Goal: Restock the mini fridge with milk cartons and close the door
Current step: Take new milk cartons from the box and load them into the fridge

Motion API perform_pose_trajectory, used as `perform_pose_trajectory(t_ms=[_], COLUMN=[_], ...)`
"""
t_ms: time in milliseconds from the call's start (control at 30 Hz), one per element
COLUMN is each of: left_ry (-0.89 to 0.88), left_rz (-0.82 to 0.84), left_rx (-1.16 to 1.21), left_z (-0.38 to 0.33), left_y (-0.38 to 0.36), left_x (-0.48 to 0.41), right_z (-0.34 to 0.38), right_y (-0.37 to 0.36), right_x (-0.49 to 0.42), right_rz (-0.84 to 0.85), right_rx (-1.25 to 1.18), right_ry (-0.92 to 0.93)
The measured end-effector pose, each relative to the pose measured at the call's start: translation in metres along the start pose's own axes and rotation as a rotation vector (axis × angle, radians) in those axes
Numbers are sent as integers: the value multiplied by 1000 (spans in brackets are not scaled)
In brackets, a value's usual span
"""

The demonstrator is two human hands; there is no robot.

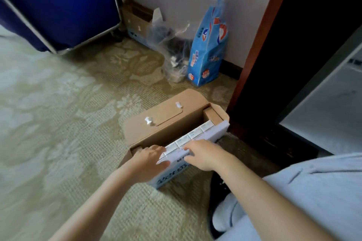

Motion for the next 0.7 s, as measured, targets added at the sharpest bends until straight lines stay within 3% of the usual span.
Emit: perform_pose_trajectory(t_ms=[200,500,700], left_ry=[30,83,43], left_rz=[-235,-309,-348], left_rx=[51,-145,48], left_z=[29,38,44], left_y=[-43,-62,-45], left_x=[0,-3,-15], right_z=[26,34,35], right_y=[-37,-61,-58], right_x=[-27,-62,-76], right_rz=[-51,-48,-69], right_rx=[157,358,338], right_ry=[143,191,174])
Point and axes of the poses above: each hand's wrist, its own x-axis away from the middle knuckle, its own y-axis out of the back of the hand, z = x × y, the point moved 8 cm from there along -x, towards the middle knuckle, and after that the axes turned 5 degrees about z, right-handed, at the moved point
